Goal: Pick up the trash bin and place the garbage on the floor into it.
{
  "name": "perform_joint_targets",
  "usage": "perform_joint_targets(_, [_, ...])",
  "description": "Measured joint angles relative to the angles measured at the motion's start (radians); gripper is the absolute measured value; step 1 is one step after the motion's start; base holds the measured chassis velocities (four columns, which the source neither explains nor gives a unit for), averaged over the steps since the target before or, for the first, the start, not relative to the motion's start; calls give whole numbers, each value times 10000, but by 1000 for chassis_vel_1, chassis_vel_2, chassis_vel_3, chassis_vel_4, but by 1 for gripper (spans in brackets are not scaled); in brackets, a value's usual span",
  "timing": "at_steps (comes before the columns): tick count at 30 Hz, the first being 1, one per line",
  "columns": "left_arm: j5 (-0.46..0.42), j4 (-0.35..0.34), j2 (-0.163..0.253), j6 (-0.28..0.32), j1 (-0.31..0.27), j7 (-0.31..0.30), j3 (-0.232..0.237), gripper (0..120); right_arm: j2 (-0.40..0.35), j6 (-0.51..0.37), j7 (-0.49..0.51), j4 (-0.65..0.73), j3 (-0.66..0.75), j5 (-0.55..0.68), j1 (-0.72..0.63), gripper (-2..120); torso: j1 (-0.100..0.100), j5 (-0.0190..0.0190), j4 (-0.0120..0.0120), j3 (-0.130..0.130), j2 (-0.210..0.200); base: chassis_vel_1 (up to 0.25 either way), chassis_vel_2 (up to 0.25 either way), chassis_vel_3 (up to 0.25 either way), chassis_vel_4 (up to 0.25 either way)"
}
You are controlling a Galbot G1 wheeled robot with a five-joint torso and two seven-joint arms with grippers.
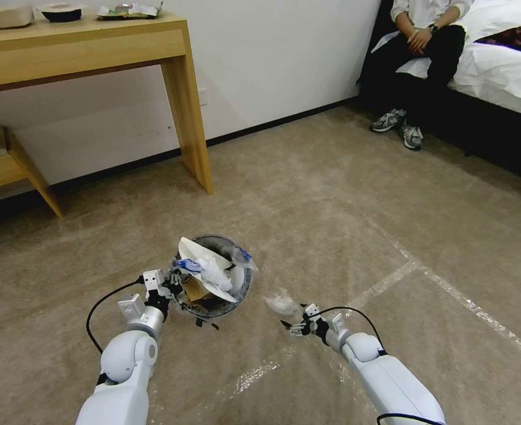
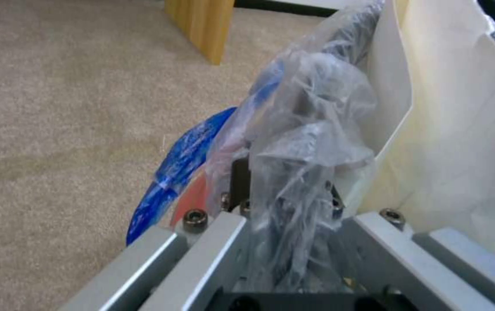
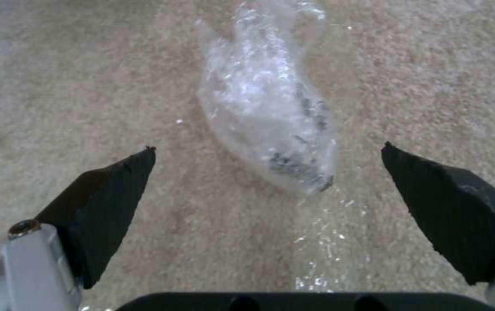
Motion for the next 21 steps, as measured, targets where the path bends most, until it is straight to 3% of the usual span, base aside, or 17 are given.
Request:
perform_joint_targets(12, [30, 35, -2, -16, 36, 5, 2, 1, 268, -54, 416, -297, 50, -6, 378, 98, 0, 0, 1, 0, 0, 0, 0, 0, 0])
perform_joint_targets(16, [51, 32, -6, -39, 98, 15, -8, 1, 357, -150, 486, -366, 37, 6, 604, 80, 0, 0, 1, 0, 0, 0, 0, 0, 0])
perform_joint_targets(21, [54, 16, -1, -61, 171, 23, -59, 1, 491, -224, 478, -499, 6, -47, 775, 69, 0, -3, 1, 0, 0, 0, 0, 0, 0])
